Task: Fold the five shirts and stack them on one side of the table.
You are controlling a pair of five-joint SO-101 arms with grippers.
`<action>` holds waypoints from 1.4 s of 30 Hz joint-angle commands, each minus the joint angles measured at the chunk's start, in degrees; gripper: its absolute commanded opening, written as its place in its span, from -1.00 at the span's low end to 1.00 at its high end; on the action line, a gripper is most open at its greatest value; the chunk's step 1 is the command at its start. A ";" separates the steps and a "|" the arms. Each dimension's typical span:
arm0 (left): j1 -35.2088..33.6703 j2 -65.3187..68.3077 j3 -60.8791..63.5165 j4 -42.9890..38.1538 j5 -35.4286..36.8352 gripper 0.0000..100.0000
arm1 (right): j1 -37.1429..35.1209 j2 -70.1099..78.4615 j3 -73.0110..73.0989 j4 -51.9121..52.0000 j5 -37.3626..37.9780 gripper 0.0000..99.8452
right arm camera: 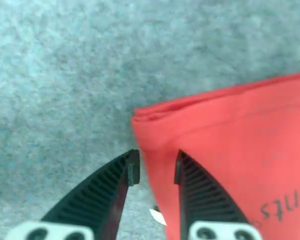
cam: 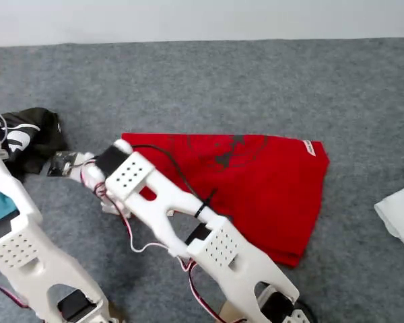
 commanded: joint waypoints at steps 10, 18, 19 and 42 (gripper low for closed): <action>2.20 -3.25 -0.22 -1.05 0.35 -0.99 | 3.91 -0.75 -10.73 0.75 -0.62 -0.73; 2.81 -3.25 -0.22 -0.97 0.35 -0.99 | 2.51 3.91 -9.41 2.33 -0.62 -0.77; 2.81 -3.34 -0.31 -0.97 0.35 -0.99 | 2.59 4.62 -9.49 2.42 -0.44 -0.81; 16.35 -14.95 -1.27 4.84 0.35 -0.99 | 25.45 -32.84 1.76 7.34 -0.62 -0.93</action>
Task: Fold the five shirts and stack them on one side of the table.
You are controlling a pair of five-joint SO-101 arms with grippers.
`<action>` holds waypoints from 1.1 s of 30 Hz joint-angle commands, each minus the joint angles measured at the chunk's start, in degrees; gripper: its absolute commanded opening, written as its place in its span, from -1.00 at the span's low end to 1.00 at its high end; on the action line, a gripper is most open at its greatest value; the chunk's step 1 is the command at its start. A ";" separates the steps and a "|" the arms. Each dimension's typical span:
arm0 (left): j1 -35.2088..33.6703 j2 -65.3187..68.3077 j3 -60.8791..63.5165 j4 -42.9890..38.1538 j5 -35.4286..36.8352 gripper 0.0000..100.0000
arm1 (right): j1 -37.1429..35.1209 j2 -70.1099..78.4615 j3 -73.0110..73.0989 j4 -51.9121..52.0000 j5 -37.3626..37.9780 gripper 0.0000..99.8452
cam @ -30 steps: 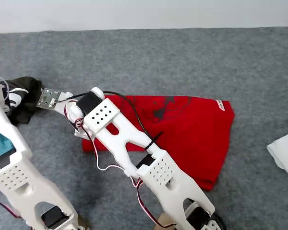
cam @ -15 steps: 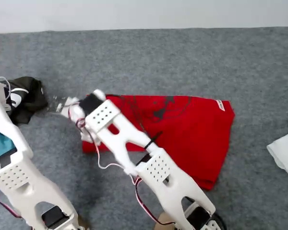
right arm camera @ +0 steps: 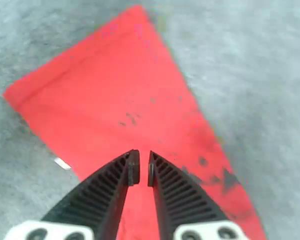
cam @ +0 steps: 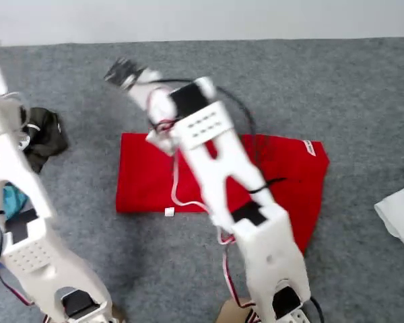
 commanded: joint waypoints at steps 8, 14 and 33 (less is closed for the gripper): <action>25.58 -7.74 -1.01 2.20 0.18 -0.99 | 21.85 -36.35 21.71 2.51 -0.62 -0.93; 43.60 -7.56 -0.84 2.20 0.09 -0.99 | 37.41 -52.79 33.76 2.33 -0.44 -0.93; 75.69 5.19 6.46 3.52 -10.81 -0.86 | 71.60 -70.90 42.90 2.33 -0.35 -0.93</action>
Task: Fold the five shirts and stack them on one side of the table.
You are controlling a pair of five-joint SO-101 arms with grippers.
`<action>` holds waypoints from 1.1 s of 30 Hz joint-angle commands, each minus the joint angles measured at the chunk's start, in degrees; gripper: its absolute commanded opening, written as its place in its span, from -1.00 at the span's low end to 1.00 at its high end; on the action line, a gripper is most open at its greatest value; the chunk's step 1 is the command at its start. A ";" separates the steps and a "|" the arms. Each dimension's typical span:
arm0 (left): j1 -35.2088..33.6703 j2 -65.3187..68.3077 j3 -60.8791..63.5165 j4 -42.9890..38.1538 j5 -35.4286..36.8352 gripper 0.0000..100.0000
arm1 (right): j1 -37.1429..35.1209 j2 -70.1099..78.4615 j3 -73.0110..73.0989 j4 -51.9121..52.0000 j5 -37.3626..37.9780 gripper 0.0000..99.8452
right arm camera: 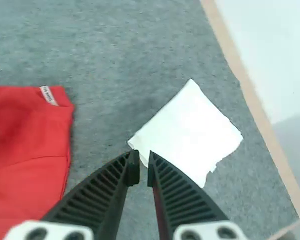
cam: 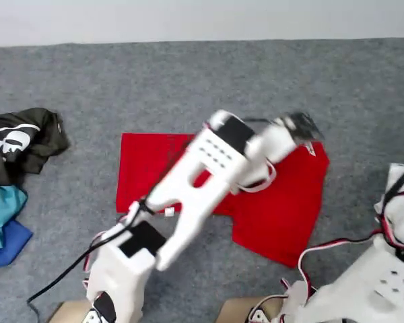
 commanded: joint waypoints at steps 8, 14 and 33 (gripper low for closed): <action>11.96 6.42 -0.31 2.02 -3.96 -0.63 | 7.08 -1.63 2.64 2.42 0.44 -0.93; 13.98 9.67 -0.57 1.76 -7.03 -0.58 | 11.21 -1.71 2.99 2.42 3.08 -0.93; 14.51 17.32 -0.75 -4.75 -9.85 -0.55 | 11.65 -5.67 3.08 2.42 3.08 -0.93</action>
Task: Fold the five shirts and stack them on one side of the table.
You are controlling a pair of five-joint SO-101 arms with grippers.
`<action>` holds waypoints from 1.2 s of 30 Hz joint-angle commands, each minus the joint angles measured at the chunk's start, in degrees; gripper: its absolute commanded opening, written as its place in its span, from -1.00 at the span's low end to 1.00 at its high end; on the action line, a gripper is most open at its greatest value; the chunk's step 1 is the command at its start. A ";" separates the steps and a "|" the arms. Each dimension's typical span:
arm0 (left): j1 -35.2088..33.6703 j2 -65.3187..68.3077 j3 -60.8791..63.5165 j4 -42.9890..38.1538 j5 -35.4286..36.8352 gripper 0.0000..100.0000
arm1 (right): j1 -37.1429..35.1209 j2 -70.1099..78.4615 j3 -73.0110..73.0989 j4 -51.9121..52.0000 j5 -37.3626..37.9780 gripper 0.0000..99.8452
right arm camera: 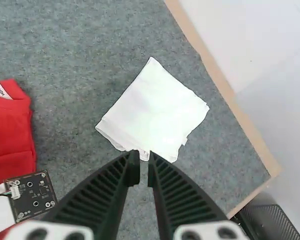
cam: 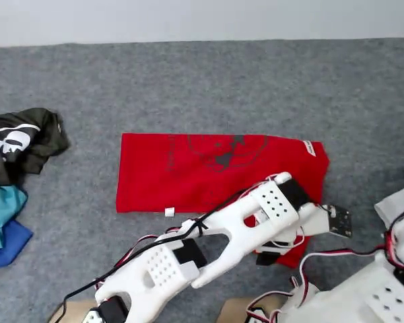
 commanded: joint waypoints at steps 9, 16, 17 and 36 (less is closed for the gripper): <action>1.05 -0.70 -0.84 -5.10 3.16 -0.80 | 0.84 -0.92 0.00 2.51 0.62 -0.93; 1.05 -0.53 -0.84 -5.01 3.16 -1.00 | 0.66 -0.92 0.00 2.51 0.62 -0.93; 1.05 -0.70 -0.84 -5.01 3.16 -1.00 | 0.66 -0.92 0.00 2.51 0.62 -0.93; -7.21 -0.44 -18.95 0.53 3.16 -1.00 | 0.57 -2.68 0.09 2.51 0.62 -0.93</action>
